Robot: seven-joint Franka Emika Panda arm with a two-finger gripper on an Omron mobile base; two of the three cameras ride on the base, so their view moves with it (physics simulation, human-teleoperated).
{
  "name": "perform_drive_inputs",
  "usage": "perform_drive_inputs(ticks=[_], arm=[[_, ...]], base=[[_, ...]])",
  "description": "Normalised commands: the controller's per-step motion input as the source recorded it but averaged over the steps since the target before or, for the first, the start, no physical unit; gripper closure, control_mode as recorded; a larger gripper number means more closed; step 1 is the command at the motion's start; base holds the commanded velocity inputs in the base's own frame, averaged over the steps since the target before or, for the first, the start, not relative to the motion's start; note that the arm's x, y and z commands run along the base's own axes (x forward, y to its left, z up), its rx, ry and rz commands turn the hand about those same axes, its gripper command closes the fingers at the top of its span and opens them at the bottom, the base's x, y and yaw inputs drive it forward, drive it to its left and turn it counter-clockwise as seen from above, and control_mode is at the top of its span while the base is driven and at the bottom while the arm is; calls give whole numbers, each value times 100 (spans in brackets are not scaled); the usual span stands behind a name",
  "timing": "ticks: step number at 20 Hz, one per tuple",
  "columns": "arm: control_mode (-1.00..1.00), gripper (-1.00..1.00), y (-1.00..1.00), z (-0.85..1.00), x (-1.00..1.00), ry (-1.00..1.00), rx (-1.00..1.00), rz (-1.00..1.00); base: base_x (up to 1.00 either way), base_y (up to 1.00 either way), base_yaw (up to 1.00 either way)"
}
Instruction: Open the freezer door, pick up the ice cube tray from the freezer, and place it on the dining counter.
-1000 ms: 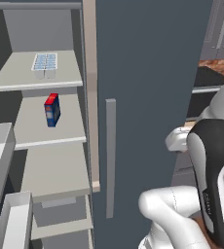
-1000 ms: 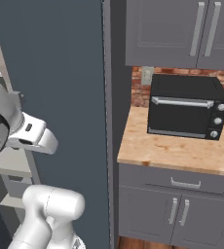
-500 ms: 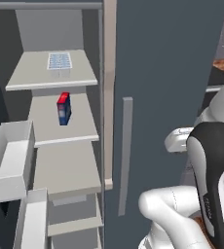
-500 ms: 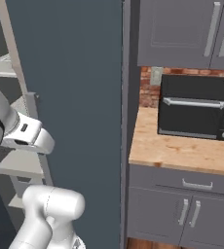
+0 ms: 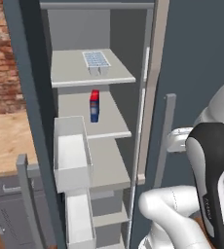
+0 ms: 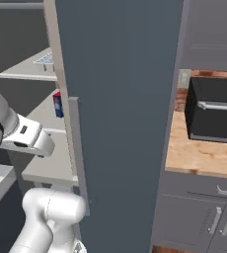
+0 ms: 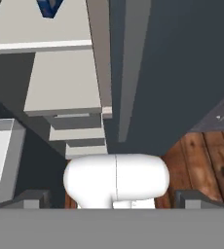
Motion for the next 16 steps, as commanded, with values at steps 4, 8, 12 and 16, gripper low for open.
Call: perform_drive_inputs(ticks=[4,8,12,16], arm=[[100,-100,0,0,0,0,0,0],[100,-100,0,0,0,0,0,0],[100,-100,0,0,0,0,0,0],[100,-100,0,0,0,0,0,0]], base=[[26,43,0],[46,23,0],[61,20,0],[55,31,0]])
